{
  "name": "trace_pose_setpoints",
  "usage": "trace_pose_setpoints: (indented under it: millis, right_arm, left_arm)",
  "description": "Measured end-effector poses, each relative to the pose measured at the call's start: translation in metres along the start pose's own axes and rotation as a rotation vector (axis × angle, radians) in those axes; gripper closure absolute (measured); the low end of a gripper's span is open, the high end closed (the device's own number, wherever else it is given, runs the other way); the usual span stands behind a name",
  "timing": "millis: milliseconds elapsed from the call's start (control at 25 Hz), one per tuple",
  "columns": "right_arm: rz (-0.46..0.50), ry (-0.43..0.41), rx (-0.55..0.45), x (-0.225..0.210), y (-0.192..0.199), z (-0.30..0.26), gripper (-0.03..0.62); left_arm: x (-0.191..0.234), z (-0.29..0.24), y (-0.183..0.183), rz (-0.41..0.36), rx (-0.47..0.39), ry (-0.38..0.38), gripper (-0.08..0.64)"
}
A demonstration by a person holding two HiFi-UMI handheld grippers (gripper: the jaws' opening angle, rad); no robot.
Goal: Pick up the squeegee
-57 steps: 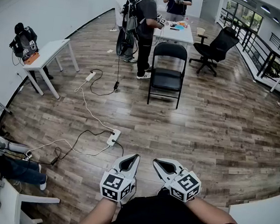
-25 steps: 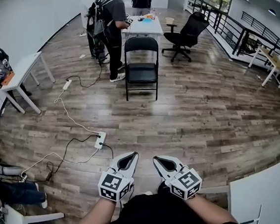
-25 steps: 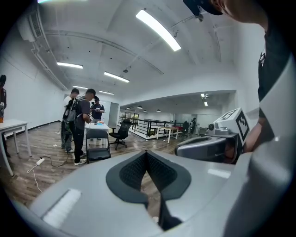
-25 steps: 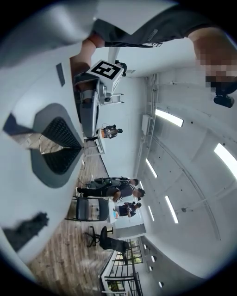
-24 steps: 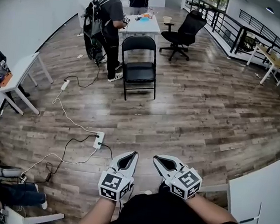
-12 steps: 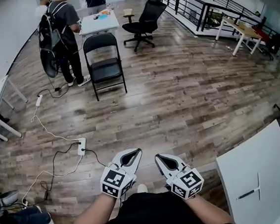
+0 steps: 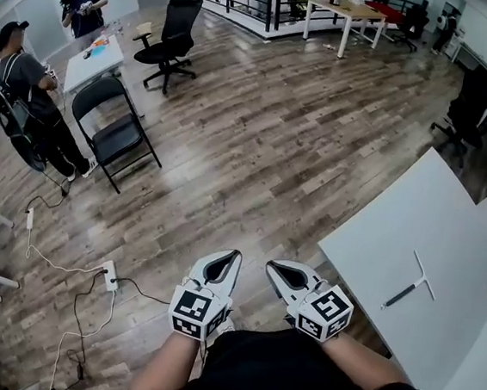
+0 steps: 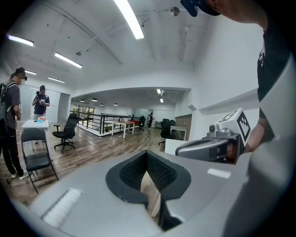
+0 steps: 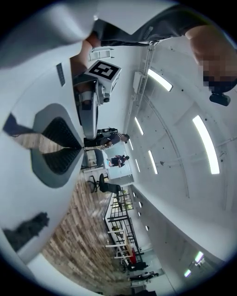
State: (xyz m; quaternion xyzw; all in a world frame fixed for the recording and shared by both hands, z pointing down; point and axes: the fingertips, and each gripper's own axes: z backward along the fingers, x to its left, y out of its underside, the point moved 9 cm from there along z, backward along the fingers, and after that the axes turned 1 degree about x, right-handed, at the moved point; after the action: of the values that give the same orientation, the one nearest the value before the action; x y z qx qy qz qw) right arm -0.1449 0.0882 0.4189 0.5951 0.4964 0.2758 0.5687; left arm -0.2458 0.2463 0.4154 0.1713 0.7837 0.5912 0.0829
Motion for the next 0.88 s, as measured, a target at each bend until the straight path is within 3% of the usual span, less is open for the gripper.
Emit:
trace_pose_setpoints:
  millis: [560,880]
  right_arm:
    - [-0.042,0.184,-0.057,-0.072,0.036,0.195,0.586]
    - [-0.114,0.351,-0.119,-0.080,0.056,0.285,0.586]
  left_arm:
    - [-0.186,-0.110,-0.013,-0.046,-0.003,0.202,0.552]
    - [-0.267,-0.148,-0.022,-0.100,0.052,0.378,0.552]
